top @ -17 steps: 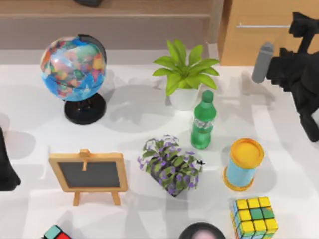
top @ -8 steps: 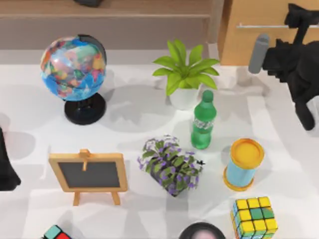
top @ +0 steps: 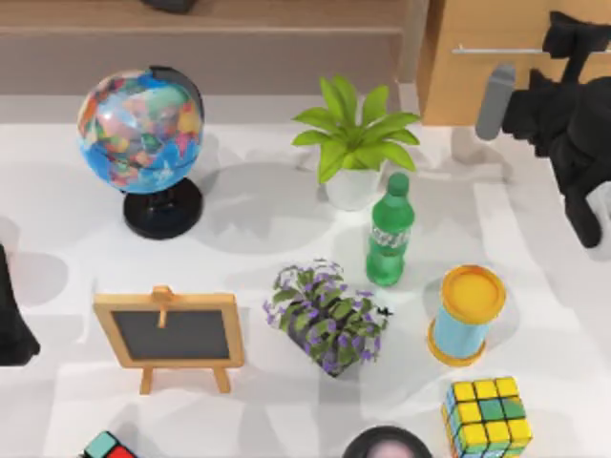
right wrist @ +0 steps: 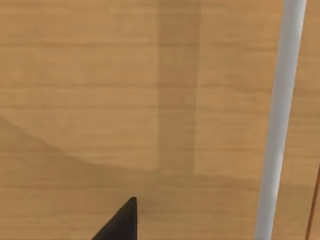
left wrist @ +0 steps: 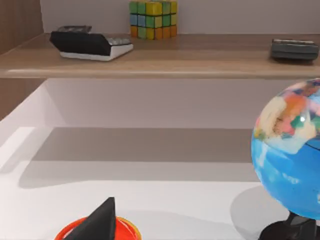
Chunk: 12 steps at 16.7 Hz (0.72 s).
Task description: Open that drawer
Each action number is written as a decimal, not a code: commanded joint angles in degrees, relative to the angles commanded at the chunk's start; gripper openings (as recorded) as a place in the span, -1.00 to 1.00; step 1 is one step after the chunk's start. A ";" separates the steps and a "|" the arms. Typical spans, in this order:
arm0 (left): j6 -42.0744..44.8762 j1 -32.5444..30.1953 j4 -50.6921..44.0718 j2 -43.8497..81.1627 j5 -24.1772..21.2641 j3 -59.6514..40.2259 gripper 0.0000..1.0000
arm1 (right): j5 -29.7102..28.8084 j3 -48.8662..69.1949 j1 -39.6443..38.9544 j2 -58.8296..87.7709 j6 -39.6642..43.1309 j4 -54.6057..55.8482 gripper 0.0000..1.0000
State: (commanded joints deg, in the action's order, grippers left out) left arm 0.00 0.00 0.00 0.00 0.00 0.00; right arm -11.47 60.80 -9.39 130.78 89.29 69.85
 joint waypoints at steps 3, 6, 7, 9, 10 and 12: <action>0.00 0.00 0.00 0.00 0.00 0.00 1.00 | 0.00 0.00 0.00 0.00 0.00 0.00 -0.06; 0.00 0.00 0.00 0.00 0.00 0.00 1.00 | 0.00 0.00 0.00 0.00 0.00 0.00 -0.51; 0.00 0.00 0.00 0.00 0.00 0.00 1.00 | 0.00 0.00 0.00 0.00 0.00 0.00 -0.66; 0.00 0.00 0.00 0.00 0.00 0.00 1.00 | 0.00 0.00 0.00 0.00 0.00 0.00 -0.96; 0.00 0.00 0.00 0.00 0.00 0.00 1.00 | 0.00 0.00 0.00 0.00 0.00 0.00 -1.00; 0.00 0.00 0.00 0.00 0.00 0.00 1.00 | 0.00 0.00 0.00 0.00 0.00 0.00 -1.00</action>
State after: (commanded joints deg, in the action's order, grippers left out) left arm 0.00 0.00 0.00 0.00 0.00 0.00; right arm -11.47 60.80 -9.39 130.78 89.29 69.85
